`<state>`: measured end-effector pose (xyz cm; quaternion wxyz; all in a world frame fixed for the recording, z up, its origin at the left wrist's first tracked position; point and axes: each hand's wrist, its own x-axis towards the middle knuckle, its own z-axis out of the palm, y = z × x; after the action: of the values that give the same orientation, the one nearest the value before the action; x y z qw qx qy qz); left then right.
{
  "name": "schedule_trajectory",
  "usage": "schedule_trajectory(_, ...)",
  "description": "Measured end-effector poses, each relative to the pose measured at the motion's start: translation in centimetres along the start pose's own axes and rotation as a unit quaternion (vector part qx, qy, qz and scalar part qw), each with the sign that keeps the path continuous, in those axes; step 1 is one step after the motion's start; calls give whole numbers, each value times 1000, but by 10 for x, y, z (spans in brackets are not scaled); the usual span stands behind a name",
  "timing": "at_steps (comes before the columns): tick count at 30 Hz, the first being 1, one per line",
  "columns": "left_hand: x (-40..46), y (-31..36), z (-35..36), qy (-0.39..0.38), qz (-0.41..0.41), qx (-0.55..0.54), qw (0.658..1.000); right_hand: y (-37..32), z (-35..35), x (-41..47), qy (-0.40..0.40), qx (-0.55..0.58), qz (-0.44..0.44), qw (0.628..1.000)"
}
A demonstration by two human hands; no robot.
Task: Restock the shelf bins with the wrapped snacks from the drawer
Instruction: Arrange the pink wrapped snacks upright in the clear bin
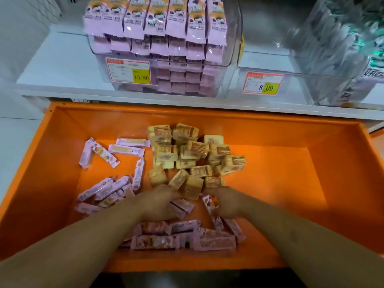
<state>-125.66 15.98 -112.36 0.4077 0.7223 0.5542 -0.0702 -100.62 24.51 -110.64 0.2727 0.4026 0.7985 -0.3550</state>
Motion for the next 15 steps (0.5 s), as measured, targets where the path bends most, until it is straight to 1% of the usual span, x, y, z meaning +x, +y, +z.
schedule_trajectory(4,14,-2,9,-19,7,53,998,13,19,21,-25,3,-14,1000)
schedule_trajectory(9,21,-5,14,-38,5,104,994,19,21,29,-7,31,-11,999)
schedule_trajectory(12,22,-2,15,-28,10,145,989,19,22,26,-13,39,-11,999)
schedule_trajectory(15,20,3,15,-18,7,178,984,17,27,21,-24,18,-27,999)
